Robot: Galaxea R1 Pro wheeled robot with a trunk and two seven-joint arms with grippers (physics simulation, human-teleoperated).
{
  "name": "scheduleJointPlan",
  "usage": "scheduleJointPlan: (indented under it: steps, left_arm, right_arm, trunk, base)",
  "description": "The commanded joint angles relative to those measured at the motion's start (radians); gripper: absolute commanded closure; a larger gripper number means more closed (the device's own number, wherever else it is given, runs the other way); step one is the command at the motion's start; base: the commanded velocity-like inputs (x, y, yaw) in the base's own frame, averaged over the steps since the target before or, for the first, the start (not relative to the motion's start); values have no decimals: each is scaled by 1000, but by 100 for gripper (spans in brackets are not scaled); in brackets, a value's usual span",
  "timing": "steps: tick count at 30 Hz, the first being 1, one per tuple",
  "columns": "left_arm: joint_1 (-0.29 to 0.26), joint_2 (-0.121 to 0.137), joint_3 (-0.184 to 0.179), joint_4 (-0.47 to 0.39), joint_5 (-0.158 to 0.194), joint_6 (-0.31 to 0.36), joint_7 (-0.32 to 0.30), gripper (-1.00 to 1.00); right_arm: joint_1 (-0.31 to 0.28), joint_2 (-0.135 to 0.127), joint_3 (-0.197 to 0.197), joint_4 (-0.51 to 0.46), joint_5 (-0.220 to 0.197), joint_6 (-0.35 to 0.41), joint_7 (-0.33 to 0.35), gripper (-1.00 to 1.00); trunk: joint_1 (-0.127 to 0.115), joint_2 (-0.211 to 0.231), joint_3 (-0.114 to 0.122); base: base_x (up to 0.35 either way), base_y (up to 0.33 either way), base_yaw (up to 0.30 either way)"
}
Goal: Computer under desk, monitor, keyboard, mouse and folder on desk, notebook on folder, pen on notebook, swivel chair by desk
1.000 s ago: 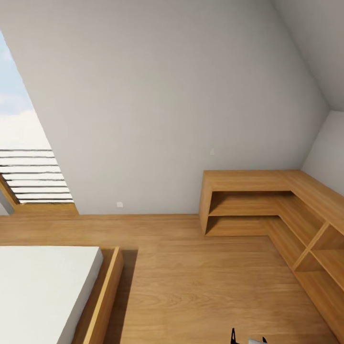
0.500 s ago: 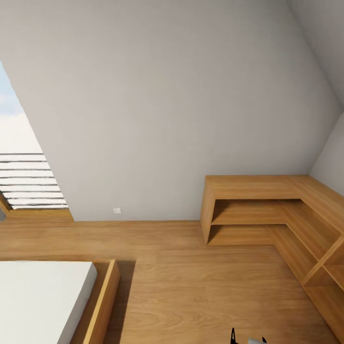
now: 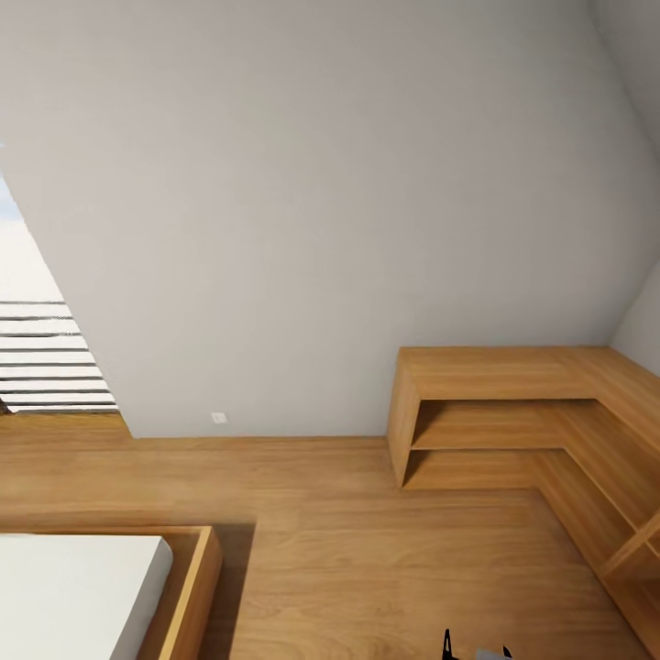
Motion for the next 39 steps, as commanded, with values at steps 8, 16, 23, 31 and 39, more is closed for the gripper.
scheduleJointPlan:
  steps: [8,16,23,31,39]
  left_arm:
    - [0,1,-9,-2,10,-2,7,-100]
    - [0,-1,-10,-2,9,-1,7,-100]
    - [0,-1,-10,-2,9,-1,7,-100]
    - [0,0,-9,-2,10,-1,7,-100]
    - [1,2,-9,-2,11,-2,7,-100]
  right_arm:
    - [-1,1,9,2,-2,-2,-6,-100]
    - [-1,1,8,2,-2,-1,-6,-100]
    - [0,4,9,3,-3,43,-6,-100]
    - [0,1,9,0,0,152,-3,-100]
    - [0,-5,11,-3,46,164,118,-100]
  trunk:
    - [1,-2,-2]
    - [1,-2,-2]
    - [1,-2,-2]
    - [1,-2,-2]
    - [1,-2,-2]
  base:
    - [295,0,0]
    - [283,0,0]
    - [156,0,0]
    - [17,0,-1]
    - [1,0,-202]
